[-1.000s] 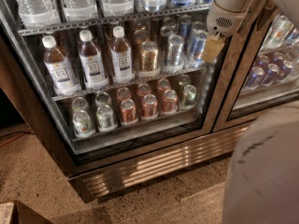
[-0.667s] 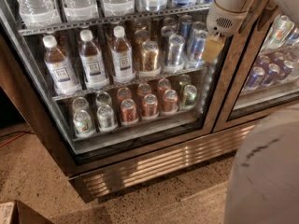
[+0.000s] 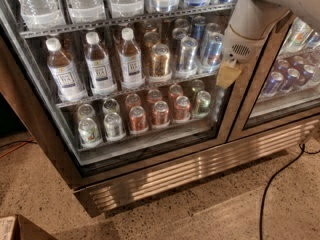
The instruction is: Close left fridge door
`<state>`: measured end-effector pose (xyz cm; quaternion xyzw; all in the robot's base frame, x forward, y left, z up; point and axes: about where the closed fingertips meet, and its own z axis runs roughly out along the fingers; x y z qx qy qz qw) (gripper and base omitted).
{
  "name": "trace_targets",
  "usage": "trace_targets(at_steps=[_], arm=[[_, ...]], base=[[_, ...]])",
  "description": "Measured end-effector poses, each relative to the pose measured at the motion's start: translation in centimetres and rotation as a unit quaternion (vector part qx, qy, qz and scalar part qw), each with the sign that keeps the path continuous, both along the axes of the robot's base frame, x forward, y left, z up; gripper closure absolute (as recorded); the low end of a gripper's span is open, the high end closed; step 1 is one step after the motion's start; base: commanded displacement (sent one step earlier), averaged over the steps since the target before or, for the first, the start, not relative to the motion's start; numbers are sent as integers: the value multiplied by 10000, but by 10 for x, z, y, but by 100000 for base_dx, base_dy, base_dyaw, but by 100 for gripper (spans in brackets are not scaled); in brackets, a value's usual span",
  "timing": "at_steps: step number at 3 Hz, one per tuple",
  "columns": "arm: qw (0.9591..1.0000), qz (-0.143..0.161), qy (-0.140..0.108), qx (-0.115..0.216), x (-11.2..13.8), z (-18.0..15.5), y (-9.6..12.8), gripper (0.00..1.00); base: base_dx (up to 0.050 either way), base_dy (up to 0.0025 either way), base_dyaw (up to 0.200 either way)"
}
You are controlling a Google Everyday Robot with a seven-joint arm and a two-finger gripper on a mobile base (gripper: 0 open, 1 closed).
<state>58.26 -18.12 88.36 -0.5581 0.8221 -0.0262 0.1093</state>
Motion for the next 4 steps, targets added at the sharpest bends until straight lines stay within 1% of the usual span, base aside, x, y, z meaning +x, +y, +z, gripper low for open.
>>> trace_targets(at_steps=[1,2,3,4], arm=[[9997,-47,-222,-16,-36,-11,6,100],[9999,-3,73,-116,-55,-39,5,100],[9999,-6,81,-110,-55,-40,5,100],[9999,129,97,-21,-70,-54,11,100]], base=[[0,0,0],[0,0,0],[0,0,0],[0,0,0]])
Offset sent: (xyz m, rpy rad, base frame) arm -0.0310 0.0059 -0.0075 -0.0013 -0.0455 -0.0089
